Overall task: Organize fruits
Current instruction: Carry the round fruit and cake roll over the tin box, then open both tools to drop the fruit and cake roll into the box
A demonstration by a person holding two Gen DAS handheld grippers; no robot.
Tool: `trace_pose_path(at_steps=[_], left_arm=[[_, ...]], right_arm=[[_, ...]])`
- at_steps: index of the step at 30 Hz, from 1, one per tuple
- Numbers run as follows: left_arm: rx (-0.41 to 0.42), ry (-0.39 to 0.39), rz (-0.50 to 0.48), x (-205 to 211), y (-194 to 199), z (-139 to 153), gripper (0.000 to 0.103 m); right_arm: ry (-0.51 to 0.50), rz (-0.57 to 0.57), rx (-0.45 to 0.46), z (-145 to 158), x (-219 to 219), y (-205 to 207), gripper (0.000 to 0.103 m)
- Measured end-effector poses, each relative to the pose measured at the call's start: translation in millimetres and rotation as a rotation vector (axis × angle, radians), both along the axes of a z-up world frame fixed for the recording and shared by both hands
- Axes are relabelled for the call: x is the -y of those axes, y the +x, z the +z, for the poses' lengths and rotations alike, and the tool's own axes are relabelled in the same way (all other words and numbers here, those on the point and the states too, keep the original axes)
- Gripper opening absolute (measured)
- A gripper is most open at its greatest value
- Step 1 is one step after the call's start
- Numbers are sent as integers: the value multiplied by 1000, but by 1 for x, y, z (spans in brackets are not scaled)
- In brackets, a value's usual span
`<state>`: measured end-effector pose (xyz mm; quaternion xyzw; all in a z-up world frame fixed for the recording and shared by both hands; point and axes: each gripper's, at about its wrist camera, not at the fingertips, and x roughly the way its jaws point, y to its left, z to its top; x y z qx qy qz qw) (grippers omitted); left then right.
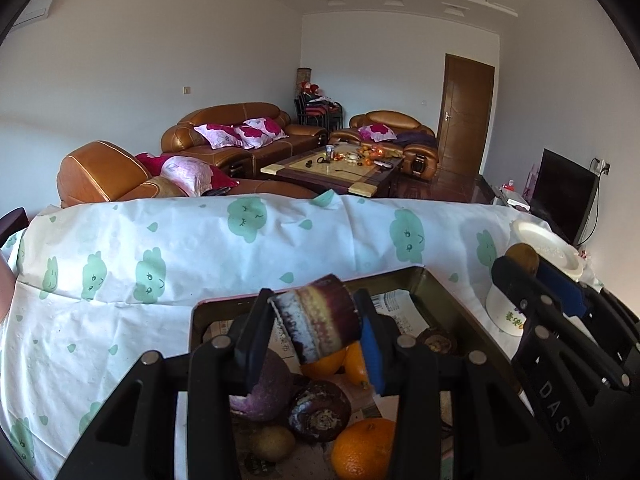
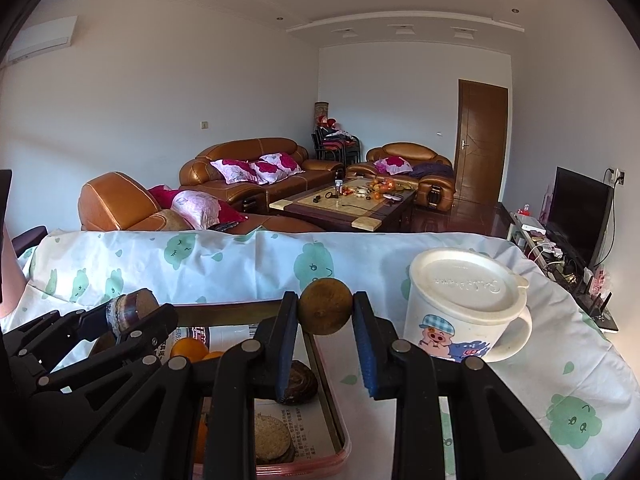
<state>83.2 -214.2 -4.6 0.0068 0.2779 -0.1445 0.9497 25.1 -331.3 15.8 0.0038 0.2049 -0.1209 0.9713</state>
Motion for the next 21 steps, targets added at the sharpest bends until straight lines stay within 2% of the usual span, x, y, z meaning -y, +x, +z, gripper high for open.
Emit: trace_pose_path(at_steps=[5, 12, 18, 21], left_arm=[[-21, -12, 6, -3, 8, 0, 42], [-77, 33, 30, -2, 21, -16, 42], [-77, 38, 46, -6, 18, -16, 43], [-75, 24, 62, -13, 15, -15, 53]], right_arm=[[53, 23, -11, 0, 4, 14, 30], [112, 124, -114, -17, -2, 38, 30], [278, 257, -176, -30, 10, 47, 30], [375, 315, -199, -35, 16, 50, 30]])
